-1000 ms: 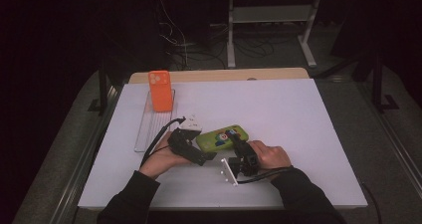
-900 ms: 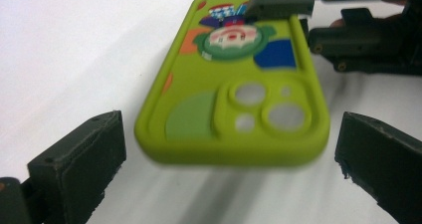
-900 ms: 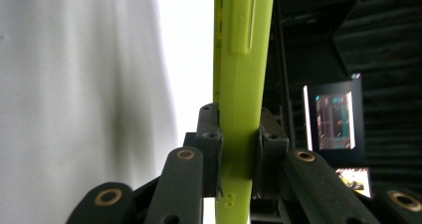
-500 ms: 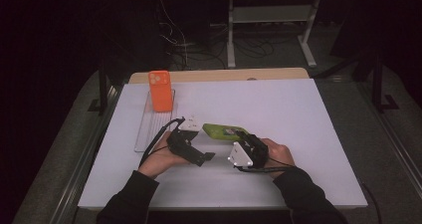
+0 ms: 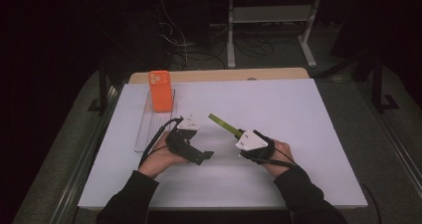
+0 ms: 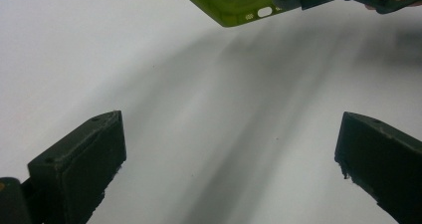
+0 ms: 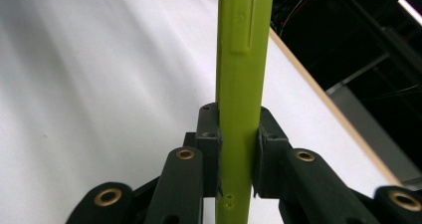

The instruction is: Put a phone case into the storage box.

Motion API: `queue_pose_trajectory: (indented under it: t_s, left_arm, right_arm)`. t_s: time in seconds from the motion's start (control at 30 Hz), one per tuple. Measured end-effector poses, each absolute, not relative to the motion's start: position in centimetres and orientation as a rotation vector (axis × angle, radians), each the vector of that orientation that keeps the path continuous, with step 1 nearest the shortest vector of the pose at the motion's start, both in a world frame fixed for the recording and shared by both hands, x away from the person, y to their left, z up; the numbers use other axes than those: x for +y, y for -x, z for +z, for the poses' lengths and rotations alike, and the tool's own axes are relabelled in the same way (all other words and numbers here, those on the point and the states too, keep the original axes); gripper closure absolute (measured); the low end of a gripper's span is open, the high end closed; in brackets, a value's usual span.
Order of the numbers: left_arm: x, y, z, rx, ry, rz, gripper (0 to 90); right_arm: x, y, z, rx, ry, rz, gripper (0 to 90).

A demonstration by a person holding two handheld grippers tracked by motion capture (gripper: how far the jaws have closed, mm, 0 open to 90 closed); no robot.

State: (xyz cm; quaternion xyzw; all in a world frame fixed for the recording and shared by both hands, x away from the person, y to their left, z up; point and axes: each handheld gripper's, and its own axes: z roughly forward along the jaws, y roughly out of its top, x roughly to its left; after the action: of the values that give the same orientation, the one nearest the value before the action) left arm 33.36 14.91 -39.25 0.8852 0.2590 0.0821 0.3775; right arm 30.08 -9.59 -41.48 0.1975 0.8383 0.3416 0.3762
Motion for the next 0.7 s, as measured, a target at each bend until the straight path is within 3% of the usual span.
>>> queue_pose_trajectory:
  t_s: [0.7]
  left_arm:
    - [14.8, -33.2, -39.3, 0.674, -2.261, 0.202, 0.0]
  right_arm:
    - [-10.7, -31.4, -41.2, 2.24, -0.842, 1.094, 75.3]
